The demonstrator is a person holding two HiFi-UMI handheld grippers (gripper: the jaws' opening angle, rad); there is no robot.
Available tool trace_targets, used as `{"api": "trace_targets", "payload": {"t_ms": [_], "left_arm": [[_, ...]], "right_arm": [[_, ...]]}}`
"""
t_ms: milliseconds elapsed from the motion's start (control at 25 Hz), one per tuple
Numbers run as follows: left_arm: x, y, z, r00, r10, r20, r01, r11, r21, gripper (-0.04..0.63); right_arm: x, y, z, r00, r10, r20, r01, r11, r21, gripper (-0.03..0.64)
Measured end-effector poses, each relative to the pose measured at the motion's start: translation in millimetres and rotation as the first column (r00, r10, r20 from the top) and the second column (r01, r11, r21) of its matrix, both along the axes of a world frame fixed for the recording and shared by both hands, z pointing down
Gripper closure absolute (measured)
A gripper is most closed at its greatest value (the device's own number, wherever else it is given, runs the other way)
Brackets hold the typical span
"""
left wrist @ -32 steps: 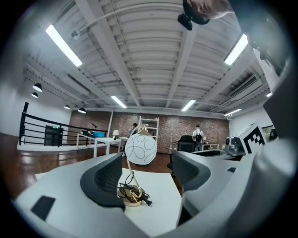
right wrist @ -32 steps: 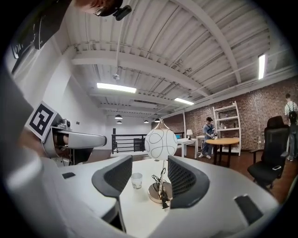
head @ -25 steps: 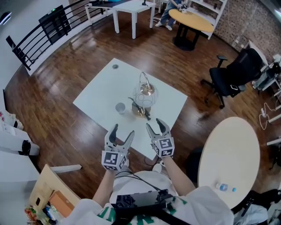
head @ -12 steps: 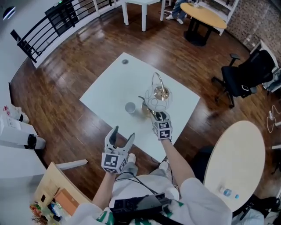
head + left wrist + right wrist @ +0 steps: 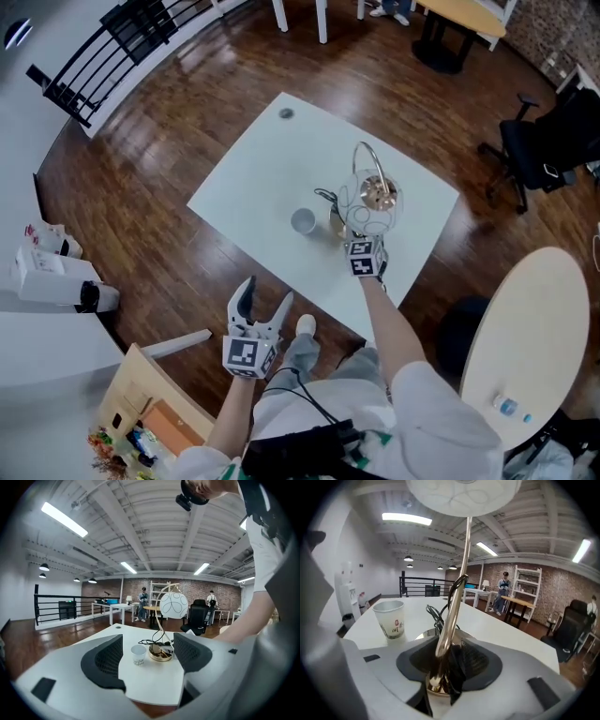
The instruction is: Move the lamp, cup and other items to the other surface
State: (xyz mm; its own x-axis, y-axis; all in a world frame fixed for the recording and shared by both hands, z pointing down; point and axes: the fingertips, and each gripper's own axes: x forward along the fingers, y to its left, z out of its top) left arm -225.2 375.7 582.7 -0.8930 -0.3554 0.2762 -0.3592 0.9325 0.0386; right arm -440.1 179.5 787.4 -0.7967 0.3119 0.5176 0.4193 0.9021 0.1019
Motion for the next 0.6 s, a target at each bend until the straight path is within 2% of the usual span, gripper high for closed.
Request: {"api": "trace_targets", "payload": {"t_ms": [160,280,400,600], "left_arm": [[8,0,7,1.0,0.008,-0.005,-0.008,1.0,-0.006,0.262],[18,-6,8,0.999,0.026,-0.023,-0.026,1.0,0.005,0.262],[24,-8,8,0.999,0.034,-0.021,-0.034,0.999,0.004,0.261],[23,-19,-11,0.999,0.042,-0.022,-0.041,0.998,0.042,0.262]], "right_arm": [[1,4,-17,0.995,-0.051,0.083,0.051,0.999,0.004,0.539],[2,7,-40,0.989,-0.063,0.134,0.067,0.997,-0.024,0.552],[7,6,-46,0.991,-0.056,0.119,0.065,0.996,-0.069,0.554],[26,-6,-58,0.993,0.004,0.114,0.009,0.993,-0.118,0.555]]}}
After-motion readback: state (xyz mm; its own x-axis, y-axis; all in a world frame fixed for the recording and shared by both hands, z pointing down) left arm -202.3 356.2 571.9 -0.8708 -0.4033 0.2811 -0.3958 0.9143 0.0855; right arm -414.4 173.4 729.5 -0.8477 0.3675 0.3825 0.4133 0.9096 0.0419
